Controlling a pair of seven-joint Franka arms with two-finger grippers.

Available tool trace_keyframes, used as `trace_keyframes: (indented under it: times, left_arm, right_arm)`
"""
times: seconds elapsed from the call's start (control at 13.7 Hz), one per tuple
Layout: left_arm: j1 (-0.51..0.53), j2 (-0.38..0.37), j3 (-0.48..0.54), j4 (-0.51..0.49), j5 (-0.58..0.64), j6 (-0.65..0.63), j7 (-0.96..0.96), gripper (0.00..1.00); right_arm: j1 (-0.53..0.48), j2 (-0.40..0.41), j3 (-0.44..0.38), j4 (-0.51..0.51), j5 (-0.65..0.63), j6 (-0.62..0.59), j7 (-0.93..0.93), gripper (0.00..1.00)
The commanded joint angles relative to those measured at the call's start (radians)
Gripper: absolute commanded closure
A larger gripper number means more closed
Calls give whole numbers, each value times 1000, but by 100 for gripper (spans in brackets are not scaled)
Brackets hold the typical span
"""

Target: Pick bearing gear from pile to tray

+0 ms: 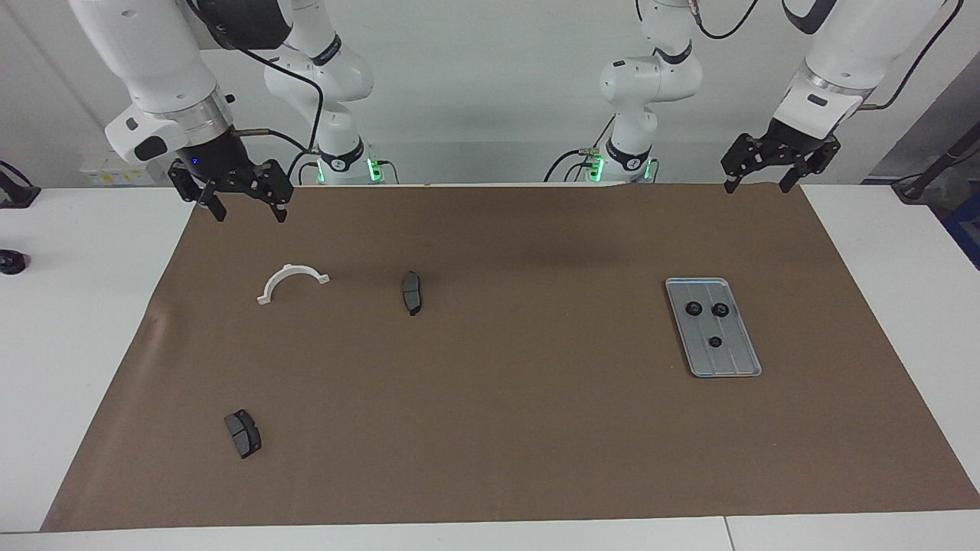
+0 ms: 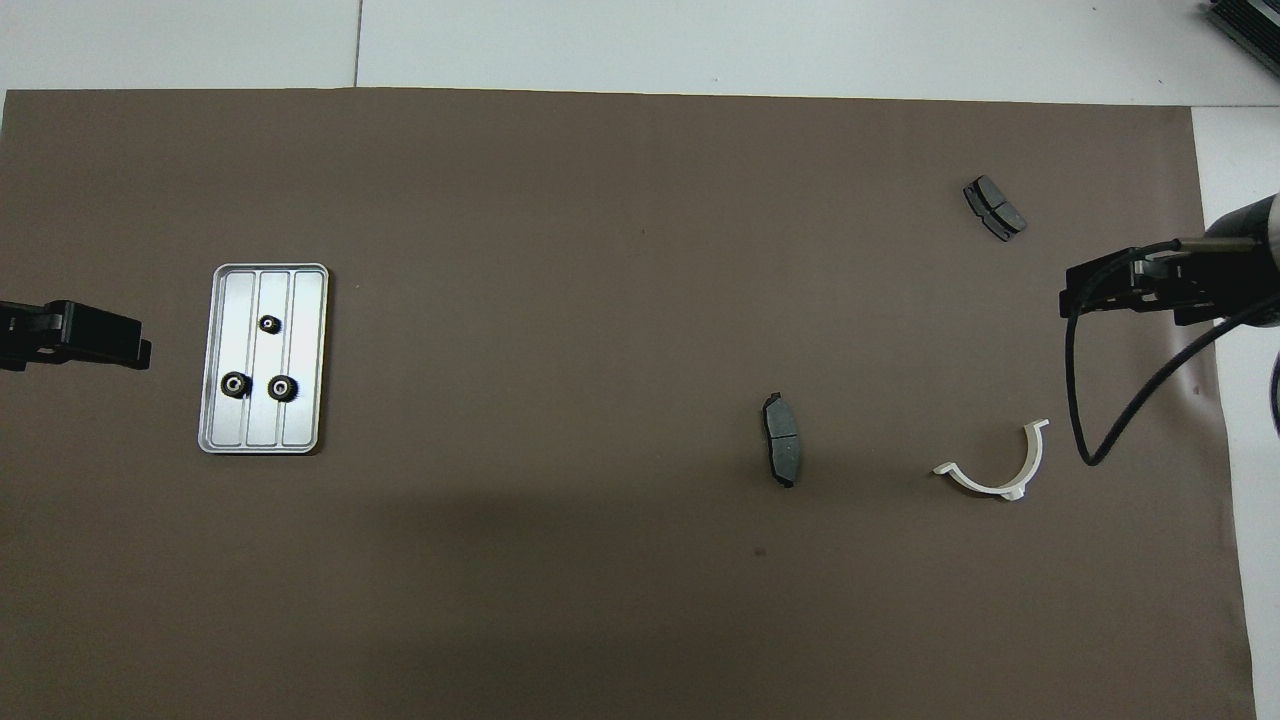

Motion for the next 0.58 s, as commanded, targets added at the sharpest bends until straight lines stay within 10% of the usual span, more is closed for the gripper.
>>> trace_keyframes:
  times: [0.0, 0.51]
  left_arm:
    - [2, 4, -1, 16, -16, -25, 15, 0]
    - [6, 4, 4, 21, -36, -32, 14, 0]
  right_arm:
    - [-4, -5, -3, -4, 5, -8, -22, 0]
    - [-7, -5, -3, -4, 5, -11, -20, 0]
